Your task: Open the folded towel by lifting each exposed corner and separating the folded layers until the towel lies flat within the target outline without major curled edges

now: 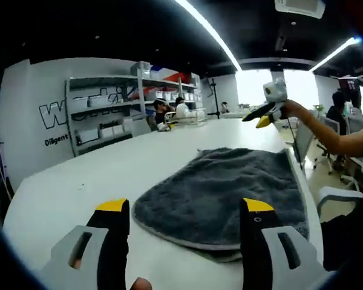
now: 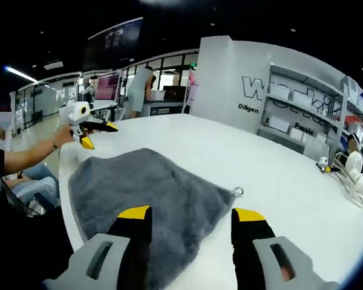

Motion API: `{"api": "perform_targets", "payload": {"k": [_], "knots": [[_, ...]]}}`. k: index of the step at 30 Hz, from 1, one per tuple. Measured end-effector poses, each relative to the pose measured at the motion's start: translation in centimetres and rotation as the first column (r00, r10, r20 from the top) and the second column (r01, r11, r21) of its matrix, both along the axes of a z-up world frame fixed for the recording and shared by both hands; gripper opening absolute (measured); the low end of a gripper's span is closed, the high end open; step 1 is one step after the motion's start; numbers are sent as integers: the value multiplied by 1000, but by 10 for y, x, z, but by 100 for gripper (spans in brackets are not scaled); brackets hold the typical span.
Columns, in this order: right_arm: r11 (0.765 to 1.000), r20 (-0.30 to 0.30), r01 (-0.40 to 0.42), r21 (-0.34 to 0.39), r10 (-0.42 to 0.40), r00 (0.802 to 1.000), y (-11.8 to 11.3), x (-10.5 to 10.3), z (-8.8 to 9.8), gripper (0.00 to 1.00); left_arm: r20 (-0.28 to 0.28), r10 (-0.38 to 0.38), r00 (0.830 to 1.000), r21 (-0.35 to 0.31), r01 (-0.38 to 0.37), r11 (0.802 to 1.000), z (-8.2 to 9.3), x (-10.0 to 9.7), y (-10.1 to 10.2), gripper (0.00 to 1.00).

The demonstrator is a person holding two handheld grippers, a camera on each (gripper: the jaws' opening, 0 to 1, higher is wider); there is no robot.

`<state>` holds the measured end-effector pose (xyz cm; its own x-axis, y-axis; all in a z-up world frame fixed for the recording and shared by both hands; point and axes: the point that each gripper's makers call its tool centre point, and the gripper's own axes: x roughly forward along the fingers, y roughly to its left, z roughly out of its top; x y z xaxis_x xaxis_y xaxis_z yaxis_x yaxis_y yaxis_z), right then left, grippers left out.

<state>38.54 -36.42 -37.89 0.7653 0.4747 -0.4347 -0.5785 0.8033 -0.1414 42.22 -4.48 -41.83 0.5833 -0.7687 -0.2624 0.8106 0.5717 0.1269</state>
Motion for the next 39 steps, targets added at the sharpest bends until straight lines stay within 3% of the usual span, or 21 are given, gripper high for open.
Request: {"api": "perform_targets", "payload": {"k": [3, 6, 9, 12, 15, 20, 25, 27, 31, 39], "knots": [[1000, 13, 16, -2, -16, 1000, 11, 24, 7, 45, -53, 13, 999, -32, -14, 999, -4, 12, -8, 72], [994, -6, 74, -75, -75, 997, 10, 48, -2, 36, -95, 6, 995, -13, -7, 1000, -13, 21, -16, 67], [986, -48, 122, -111, -128, 991, 8, 74, -20, 35, -153, 38, 987, -17, -41, 999, -20, 32, -20, 63], [981, -95, 152, -122, -164, 982, 5, 94, -41, 29, -182, 66, 981, -40, -75, 996, -23, 43, -19, 53], [979, -146, 174, -108, -188, 971, 5, 104, -62, 25, -222, 91, 971, -42, -103, 994, -31, 49, -18, 40], [978, -209, 170, -121, -193, 959, 5, 112, -89, 18, -266, 135, 954, -5, -141, 990, -49, 60, -15, 31], [979, -258, 147, -140, -179, 949, 7, 115, -113, 5, -263, 172, 949, 143, -138, 980, -77, 62, -12, 26], [980, -264, 138, -147, -173, 949, 8, 113, -119, 2, -231, 161, 960, 121, -135, 983, -75, 65, -17, 24], [981, -269, 147, -126, -177, 947, 8, 115, -117, 1, -239, 169, 956, 116, -145, 983, -75, 66, -15, 22], [980, -254, 119, -161, -158, 954, 19, 119, -116, 0, -199, 207, 958, 138, -182, 974, -74, 86, -5, 9]]}}
